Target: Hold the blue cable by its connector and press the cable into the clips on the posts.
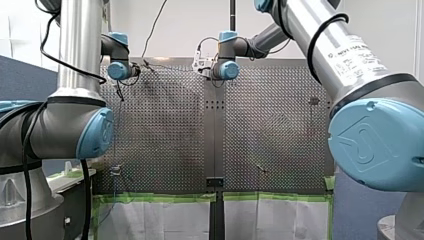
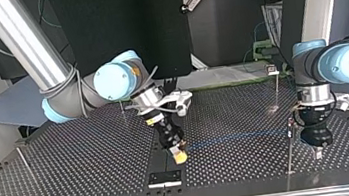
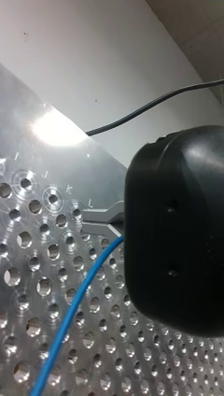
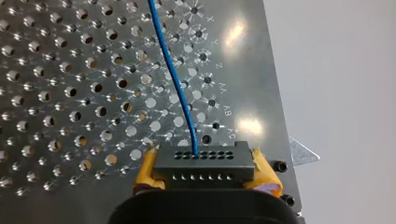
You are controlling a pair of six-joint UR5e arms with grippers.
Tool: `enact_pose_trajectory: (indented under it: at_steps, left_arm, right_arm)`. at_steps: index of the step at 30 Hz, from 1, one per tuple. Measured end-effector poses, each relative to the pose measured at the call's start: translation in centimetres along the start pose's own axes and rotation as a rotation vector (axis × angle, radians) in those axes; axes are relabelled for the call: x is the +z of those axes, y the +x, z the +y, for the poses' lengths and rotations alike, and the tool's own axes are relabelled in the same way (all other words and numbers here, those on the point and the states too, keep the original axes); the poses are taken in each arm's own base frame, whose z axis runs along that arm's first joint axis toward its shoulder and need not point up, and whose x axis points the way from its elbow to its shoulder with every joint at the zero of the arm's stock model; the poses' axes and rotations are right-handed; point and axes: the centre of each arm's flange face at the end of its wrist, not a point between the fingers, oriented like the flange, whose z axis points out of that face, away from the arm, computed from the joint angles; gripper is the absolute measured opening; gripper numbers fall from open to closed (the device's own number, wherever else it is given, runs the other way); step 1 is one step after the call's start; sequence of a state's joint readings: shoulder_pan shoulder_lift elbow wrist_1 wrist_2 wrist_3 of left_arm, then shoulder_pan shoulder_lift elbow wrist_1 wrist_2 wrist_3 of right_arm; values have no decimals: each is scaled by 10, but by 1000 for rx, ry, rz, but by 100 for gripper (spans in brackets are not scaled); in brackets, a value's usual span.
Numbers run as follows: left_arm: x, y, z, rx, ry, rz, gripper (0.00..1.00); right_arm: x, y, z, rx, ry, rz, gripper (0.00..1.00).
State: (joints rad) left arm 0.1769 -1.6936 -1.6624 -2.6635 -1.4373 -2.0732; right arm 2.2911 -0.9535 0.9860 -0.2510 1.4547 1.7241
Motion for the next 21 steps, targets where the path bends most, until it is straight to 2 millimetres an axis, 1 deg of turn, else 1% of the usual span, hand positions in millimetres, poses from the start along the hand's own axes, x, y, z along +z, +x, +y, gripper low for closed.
enact_pose_trajectory:
  at_steps: [8, 10, 11, 13, 14, 15, 20, 21]
  left_arm:
    - [-2, 2, -1, 10, -4, 17, 0]
    - [-4, 3, -1, 21, -11, 29, 40]
    - [-4, 4, -1, 26, -14, 34, 40]
    - [-6, 5, -1, 40, -26, 44, 76]
    - [-7, 5, 0, 46, -33, 47, 76]
    - [-8, 4, 0, 53, -41, 50, 84]
    - [-15, 0, 0, 96, -91, 62, 84]
    - [-16, -1, 1, 104, -101, 64, 88]
  right_arm:
    - [1, 3, 0, 0, 2, -10, 0]
    - [1, 2, 0, -1, 1, -15, 0]
    - [0, 2, 0, -1, 1, -18, 0]
    - [0, 2, 1, -2, 0, -21, 0]
    - [0, 2, 1, -2, -1, -24, 0]
    - [-1, 2, 1, -1, -1, -25, 0]
    - [-1, 2, 1, -2, -2, -32, 0]
    - [-1, 2, 1, -2, -2, -33, 0]
